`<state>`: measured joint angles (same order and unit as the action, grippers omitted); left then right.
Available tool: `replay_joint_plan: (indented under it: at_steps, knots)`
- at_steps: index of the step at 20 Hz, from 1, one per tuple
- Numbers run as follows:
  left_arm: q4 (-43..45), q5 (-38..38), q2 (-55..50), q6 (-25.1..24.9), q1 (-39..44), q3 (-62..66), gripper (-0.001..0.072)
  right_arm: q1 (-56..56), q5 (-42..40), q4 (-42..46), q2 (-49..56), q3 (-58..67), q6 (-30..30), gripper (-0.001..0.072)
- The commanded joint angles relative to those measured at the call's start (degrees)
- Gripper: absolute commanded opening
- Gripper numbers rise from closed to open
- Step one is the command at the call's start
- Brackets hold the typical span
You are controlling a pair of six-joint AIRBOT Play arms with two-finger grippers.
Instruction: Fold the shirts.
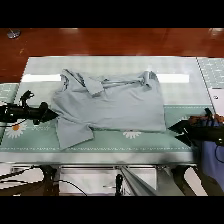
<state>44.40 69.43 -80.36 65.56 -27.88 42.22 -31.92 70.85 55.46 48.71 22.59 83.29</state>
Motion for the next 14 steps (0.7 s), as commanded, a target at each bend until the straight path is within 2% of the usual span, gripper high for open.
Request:
replay_joint_plan:
  at_steps: [1, 6, 10, 11, 12, 13, 14]
  knots:
    - [-0.1, 0.2, 0.0, 0.0, 0.0, 0.2, 0.0023, 2.9, -2.3, -4.7, 2.9, -2.3, -2.5, 0.0632]
    - [-0.3, 0.4, 0.0, 0.0, 0.0, 0.2, 0.0023, 13.5, -14.0, -8.9, 12.2, 2.2, -0.6, 0.0632]
    - [-0.3, 0.4, 0.0, -0.6, 0.0, 0.2, 0.0024, 19.8, -15.0, -9.8, 20.7, 8.7, 1.6, 0.0603]
    - [-0.4, 0.4, 0.0, -0.6, 0.0, 0.2, 0.0023, 21.4, -15.1, -10.1, 22.4, 10.5, 1.6, 0.0464]
    - [-0.7, 0.5, 0.0, -0.6, 0.0, 0.2, 0.0024, 22.9, -14.8, -10.2, 23.8, 12.1, 1.3, 0.0218]
    - [-1.0, 0.6, 0.1, -1.2, 0.0, 0.2, 0.0023, 24.6, -14.3, -10.1, 25.1, 14.0, -1.0, 0.0017]
    - [-1.0, 0.7, 0.5, -2.9, 0.0, 0.2, 0.0023, 25.7, -12.9, -10.0, 26.0, 16.1, -1.7, 0.0025]
